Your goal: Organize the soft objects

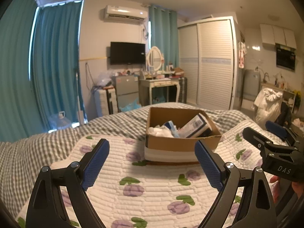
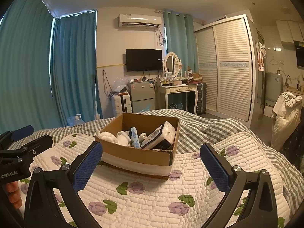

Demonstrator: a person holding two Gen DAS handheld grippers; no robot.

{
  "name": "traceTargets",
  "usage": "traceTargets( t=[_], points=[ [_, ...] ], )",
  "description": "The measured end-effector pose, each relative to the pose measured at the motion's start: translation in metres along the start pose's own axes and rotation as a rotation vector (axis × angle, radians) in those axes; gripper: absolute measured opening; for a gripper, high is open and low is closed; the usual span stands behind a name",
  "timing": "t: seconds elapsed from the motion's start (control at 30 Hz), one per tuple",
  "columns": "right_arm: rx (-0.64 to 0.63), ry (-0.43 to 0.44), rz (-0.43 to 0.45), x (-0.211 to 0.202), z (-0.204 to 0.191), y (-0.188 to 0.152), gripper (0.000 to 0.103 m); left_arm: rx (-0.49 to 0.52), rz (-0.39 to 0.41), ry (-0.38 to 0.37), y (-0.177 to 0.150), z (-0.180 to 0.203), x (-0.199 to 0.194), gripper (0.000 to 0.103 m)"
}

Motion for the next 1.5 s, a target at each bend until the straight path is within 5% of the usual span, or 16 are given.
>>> traceTargets(
  t=[1.5],
  points=[
    [0.006,0.001,-0.018,0.0031,-0.0032,-0.0047,0.103,0.015,0.001,0.007,-0.0026,-0.0022,0.0005,0.092]
  ],
)
Point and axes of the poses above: each gripper's, at about its wrist camera, not at the fingertips, and x roughly the way its jaws point, z to its right, y to its top, the point moved 4 cm from there along x, roughly the way its jaws point, and after that the axes turned 9 degrees about -z, right-handed, at the moved point
